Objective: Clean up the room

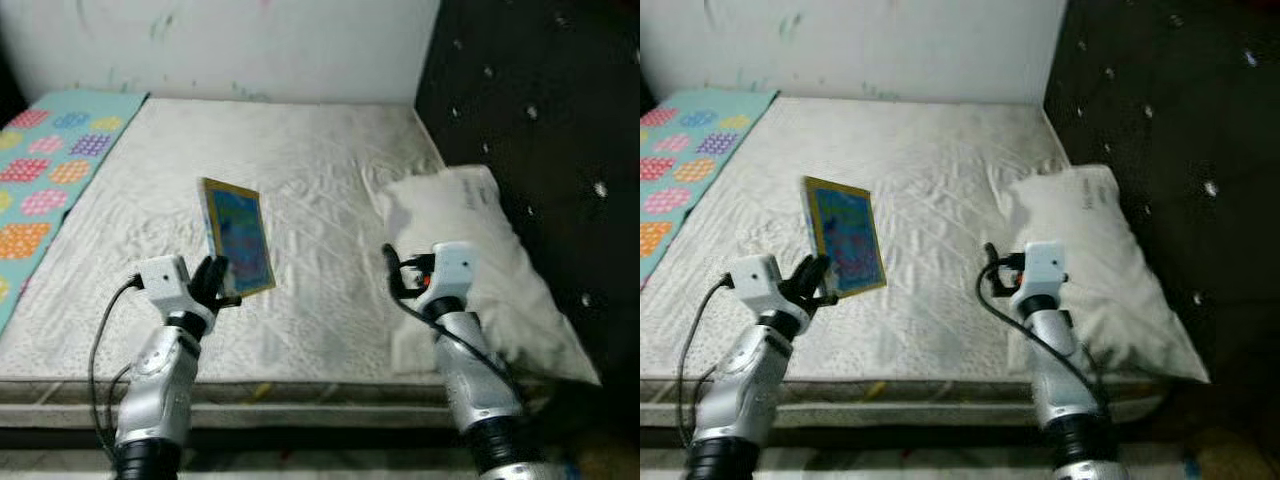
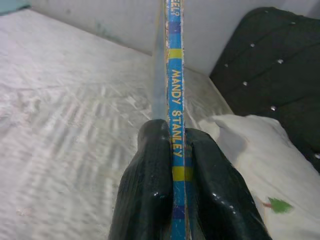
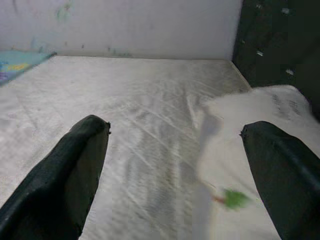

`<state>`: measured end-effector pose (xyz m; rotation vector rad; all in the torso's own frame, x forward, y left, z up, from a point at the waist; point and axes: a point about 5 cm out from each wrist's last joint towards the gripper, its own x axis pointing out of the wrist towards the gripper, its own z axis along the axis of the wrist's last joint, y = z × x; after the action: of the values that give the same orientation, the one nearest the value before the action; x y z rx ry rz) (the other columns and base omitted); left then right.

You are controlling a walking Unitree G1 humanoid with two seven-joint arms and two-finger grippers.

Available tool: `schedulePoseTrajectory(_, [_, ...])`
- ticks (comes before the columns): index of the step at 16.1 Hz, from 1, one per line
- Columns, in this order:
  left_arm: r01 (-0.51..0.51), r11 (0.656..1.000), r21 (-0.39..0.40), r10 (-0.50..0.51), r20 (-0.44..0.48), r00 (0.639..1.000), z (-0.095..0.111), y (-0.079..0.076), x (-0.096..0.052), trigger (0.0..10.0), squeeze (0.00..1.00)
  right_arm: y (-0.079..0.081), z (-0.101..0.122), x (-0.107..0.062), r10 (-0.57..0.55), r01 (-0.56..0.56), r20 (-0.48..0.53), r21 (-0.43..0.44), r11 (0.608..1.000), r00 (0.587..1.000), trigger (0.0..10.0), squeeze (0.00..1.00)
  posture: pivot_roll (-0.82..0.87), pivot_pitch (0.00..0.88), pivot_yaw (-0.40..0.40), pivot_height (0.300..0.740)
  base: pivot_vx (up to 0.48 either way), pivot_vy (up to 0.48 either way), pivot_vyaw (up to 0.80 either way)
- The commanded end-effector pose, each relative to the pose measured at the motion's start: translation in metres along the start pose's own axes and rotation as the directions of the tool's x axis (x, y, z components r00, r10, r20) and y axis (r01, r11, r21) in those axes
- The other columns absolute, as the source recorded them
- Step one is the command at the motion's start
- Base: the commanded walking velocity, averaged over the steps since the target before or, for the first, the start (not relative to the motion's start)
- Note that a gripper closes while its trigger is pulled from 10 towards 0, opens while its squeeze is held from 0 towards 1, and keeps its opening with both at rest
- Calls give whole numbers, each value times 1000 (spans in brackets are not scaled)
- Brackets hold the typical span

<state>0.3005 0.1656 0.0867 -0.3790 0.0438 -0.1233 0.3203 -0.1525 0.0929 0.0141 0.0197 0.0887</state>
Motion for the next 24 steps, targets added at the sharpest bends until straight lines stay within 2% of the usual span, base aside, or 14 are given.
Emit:
schedulePoseTrajectory(1, [38, 999, 15, -38, 46, 998, 10, -8, 5, 10000, 0, 0, 8, 3, 5, -5, 34, -14, 1000, 999, 10000, 0, -95, 0, -2, 740, 0, 0, 0])
schedulePoseTrajectory(4, [37, 999, 21, -38, 51, 998, 11, -7, 5, 10000, 0, 2, 8, 2, 19, -18, 43, -24, 1000, 999, 10000, 0, -95, 0, -1, 740, 0, 0, 785])
schedulePoseTrajectory(7, [4, 1000, 22, -5, 63, 998, 13, -3, 5, 10000, 0, 1, 7, 2, 12, -12, 39, -13, 1000, 999, 10000, 0, -95, 0, 2, 740, 0, 0, 0])
schedulePoseTrajectory(15, [67, 998, 7, -67, 66, 996, 13, -9, 4, 10000, 0, 0, 7, 3, 12, -11, 34, -5, 1000, 999, 10000, 0, -95, 0, -1, 740, 64, 0, 0])
schedulePoseTrajectory(16, [68, 998, 7, -68, 65, 996, 13, -10, 4, 10000, 0, 0, 6, 4, 8, -9, 27, 23, 1000, 1000, 10000, 0, -94, 0, -1, 740, 262, 0, -800])
schedulePoseTrajectory(19, [69, 998, 7, -69, 64, 996, 12, -10, 5, 10000, 0, 0, 7, 4, 10, -10, 33, 10, 1000, 999, 10000, 0, -94, 0, -1, 740, 260, 0, -800])
schedulePoseTrajectory(24, [60, 998, 6, -60, 59, 996, 12, -8, 5, 10000, 0, -4, 6, 4, -3, 2, 31, 6, 1000, 1000, 10000, 0, -97, 0, 0, 740, 201, 0, 0])
